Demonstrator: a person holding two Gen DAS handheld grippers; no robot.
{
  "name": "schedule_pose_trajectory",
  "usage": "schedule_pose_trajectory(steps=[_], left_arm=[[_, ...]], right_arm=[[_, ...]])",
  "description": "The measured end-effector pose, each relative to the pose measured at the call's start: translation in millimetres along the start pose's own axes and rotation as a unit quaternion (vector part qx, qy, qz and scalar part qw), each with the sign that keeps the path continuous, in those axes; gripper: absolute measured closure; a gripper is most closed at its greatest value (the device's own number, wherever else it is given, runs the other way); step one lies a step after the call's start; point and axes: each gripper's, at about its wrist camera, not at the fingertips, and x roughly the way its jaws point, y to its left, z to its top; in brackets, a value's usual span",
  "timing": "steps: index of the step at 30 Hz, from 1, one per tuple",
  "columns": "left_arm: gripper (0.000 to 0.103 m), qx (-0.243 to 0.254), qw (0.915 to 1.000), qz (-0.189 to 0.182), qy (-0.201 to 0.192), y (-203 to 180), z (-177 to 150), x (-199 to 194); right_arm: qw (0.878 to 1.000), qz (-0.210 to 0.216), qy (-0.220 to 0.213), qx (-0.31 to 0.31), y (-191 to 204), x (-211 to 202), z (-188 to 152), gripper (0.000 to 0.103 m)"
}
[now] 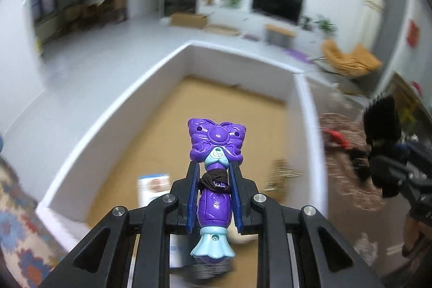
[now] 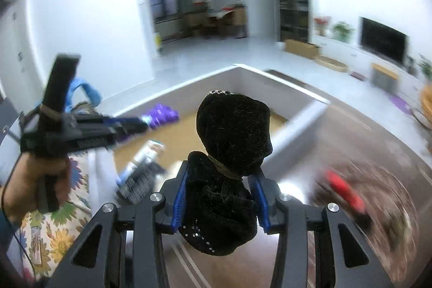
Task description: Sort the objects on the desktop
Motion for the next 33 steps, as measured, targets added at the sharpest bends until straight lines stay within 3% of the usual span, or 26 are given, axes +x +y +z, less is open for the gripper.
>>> schedule_pose_trajectory(steps=[6, 8, 9, 10, 12, 14, 17, 21, 23, 28, 30, 33], left_arm=[[0.082, -0.024, 0.9985, 0.022, 0.043, 30.4, -20.1, 27.8], [0.08, -0.026, 0.9982, 0.027, 0.048, 29.4, -25.0, 31.7], [0.072, -0.027, 0.9979, 0.03, 0.051, 29.4, -26.4, 33.4], [0.052, -0.029, 0.9976, 0.031, 0.054, 29.7, -27.8, 35.1], [0.024, -0.029, 0.9975, 0.04, 0.05, 28.6, -30.6, 33.4], [0.023, -0.024, 0.9981, 0.051, 0.025, 24.1, -31.0, 22.8], [0.023, -0.031, 0.9986, 0.043, 0.0, 14.0, -28.9, 5.3], [0.023, -0.02, 0.9992, -0.004, -0.035, -25.2, -24.3, -19.1], [0.022, 0.004, 0.998, -0.041, -0.048, -54.3, -19.7, -32.1], [0.007, 0.09, 0.9853, -0.133, -0.059, -155.3, -33.9, -50.1], [0.002, 0.12, 0.9773, -0.168, -0.047, -199.1, -42.2, -43.6], [0.002, 0.157, 0.9677, -0.197, -0.005, -253.2, -65.6, -14.8]], right_arm=[[0.996, 0.022, 0.089, -0.009, 24.8, 112.9, 31.6, 0.059], [0.993, 0.031, 0.117, -0.005, 27.9, 139.8, 32.7, 0.051], [0.99, 0.038, 0.133, 0.002, 27.5, 151.5, 32.9, 0.048], [0.988, 0.047, 0.146, 0.016, 26.1, 161.3, 32.6, 0.037], [0.988, 0.059, 0.139, 0.033, 18.5, 163.4, 33.0, 0.031], [0.991, 0.066, 0.109, 0.042, 11.6, 147.5, 32.2, 0.018], [0.996, 0.052, 0.058, 0.041, -2.1, 110.5, 34.5, 0.011], [0.999, 0.003, 0.003, 0.043, -31.8, 53.1, 11.5, 0.005], [0.998, -0.032, -0.014, 0.05, -57.5, 23.0, -19.4, 0.003], [0.986, -0.149, 0.004, 0.071, -120.2, -31.0, -117.6, 0.003], [0.976, -0.197, 0.029, 0.085, -146.5, -49.6, -156.6, 0.003], [0.956, -0.254, 0.075, 0.123, -180.0, -73.8, -212.7, 0.003]])
